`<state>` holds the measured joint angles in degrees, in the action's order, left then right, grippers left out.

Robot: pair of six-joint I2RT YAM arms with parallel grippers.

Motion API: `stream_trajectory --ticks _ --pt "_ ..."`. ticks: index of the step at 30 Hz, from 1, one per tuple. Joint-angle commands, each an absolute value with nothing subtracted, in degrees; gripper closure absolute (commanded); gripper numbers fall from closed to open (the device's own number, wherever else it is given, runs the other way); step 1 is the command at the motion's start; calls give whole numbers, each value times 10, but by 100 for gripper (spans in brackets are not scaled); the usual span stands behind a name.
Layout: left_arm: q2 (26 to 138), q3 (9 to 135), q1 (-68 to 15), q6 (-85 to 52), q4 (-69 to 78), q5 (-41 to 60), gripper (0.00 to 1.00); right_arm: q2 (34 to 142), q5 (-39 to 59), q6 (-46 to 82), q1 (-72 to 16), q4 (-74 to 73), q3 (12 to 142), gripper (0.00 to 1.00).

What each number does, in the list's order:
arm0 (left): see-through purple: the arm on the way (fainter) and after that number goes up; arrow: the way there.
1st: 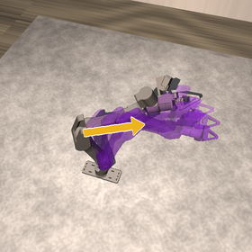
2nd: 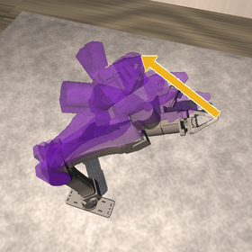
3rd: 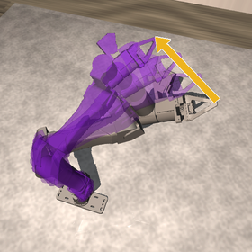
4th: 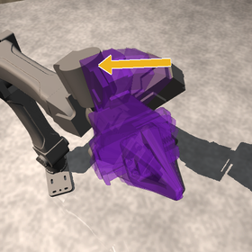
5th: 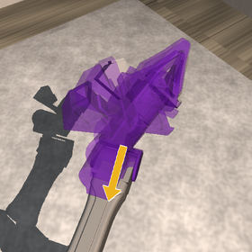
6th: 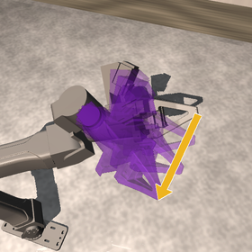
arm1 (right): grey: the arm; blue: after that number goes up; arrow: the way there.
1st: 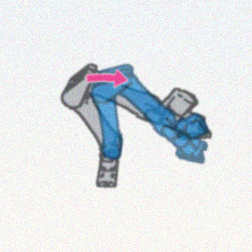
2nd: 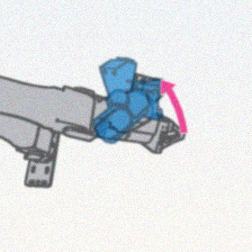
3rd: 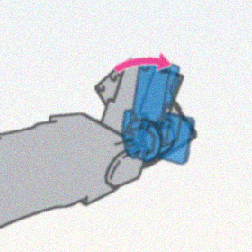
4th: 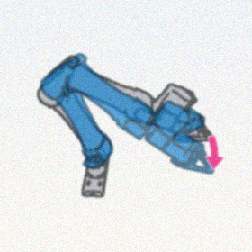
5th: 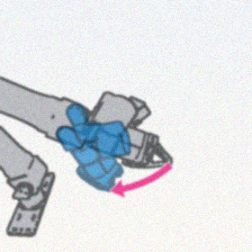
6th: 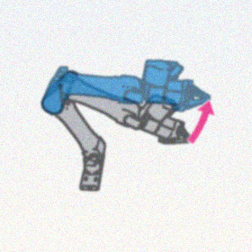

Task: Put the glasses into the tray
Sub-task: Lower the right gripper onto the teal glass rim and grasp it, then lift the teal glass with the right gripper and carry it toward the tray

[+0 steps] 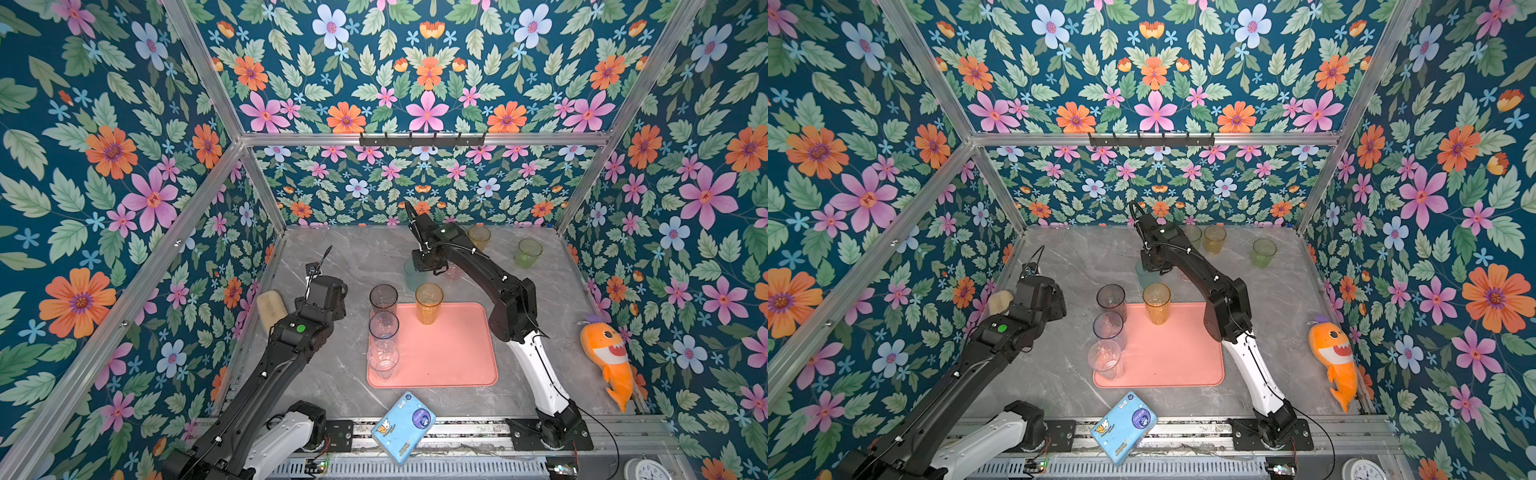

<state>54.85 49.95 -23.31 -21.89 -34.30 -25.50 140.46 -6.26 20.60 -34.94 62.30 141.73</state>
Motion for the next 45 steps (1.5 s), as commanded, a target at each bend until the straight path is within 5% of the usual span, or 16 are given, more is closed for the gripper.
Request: stream_trajectory --ticks 1,19,45 --pt "548 500 -233 -211 -340 -258 28 1416 -61 197 -350 633 1431 72" --pt "555 501 -232 -210 -340 -260 28 1417 -62 194 -350 636 1439 100" --pt "555 501 -232 -210 -339 -255 27 1347 -74 189 -350 667 1435 100"
